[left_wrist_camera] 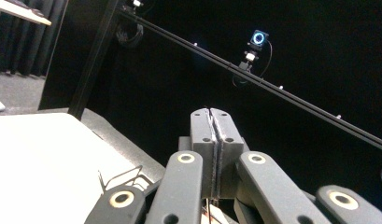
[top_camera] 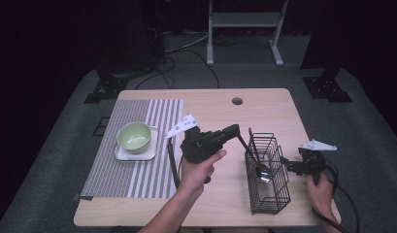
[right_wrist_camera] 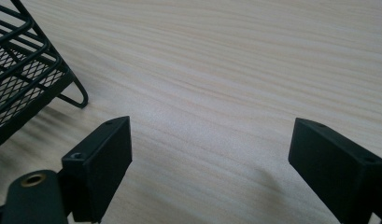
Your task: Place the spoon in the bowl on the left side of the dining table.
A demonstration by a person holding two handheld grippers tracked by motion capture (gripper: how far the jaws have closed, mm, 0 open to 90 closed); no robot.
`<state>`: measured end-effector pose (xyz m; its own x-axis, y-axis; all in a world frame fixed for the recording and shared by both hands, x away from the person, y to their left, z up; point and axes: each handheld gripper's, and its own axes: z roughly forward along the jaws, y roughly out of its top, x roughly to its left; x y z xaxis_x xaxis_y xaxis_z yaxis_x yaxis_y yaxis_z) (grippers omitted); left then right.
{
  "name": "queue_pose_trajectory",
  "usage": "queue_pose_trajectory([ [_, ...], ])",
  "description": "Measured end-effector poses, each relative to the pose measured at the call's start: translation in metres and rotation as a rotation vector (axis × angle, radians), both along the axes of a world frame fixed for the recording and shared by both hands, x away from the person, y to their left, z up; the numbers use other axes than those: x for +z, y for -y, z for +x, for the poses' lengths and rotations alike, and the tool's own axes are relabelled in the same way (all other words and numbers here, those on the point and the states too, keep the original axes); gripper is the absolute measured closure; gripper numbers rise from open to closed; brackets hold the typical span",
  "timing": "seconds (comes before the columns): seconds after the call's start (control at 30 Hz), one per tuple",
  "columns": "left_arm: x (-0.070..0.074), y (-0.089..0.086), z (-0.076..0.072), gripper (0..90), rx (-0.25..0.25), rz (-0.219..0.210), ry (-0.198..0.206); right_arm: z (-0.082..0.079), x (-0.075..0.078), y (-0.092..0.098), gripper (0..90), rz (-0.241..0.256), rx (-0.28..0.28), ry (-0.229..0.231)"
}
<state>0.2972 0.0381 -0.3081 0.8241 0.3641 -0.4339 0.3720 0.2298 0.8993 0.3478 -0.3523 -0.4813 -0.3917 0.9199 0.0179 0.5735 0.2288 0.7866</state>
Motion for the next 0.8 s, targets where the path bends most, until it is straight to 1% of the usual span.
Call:
queue_pose_trajectory([
  [0.27, 0.002, -0.011, 0.001, 89.8, 0.023, 0.002, 0.002, 0.000, 0.000, 0.000, 12.4, -0.004, -0.001, -0.003],
  [0.57, 0.000, -0.027, 0.004, 89.8, 0.063, -0.001, -0.010, 0.000, 0.000, 0.000, 12.4, -0.006, -0.001, -0.003],
  [0.77, -0.001, -0.034, 0.005, 89.8, 0.078, -0.003, -0.015, 0.001, -0.001, -0.001, 12.4, -0.008, -0.003, -0.005],
  [0.8, -0.001, -0.035, 0.006, 89.8, 0.081, 0.003, -0.013, 0.001, -0.001, -0.001, 12.4, -0.009, -0.004, -0.005],
])
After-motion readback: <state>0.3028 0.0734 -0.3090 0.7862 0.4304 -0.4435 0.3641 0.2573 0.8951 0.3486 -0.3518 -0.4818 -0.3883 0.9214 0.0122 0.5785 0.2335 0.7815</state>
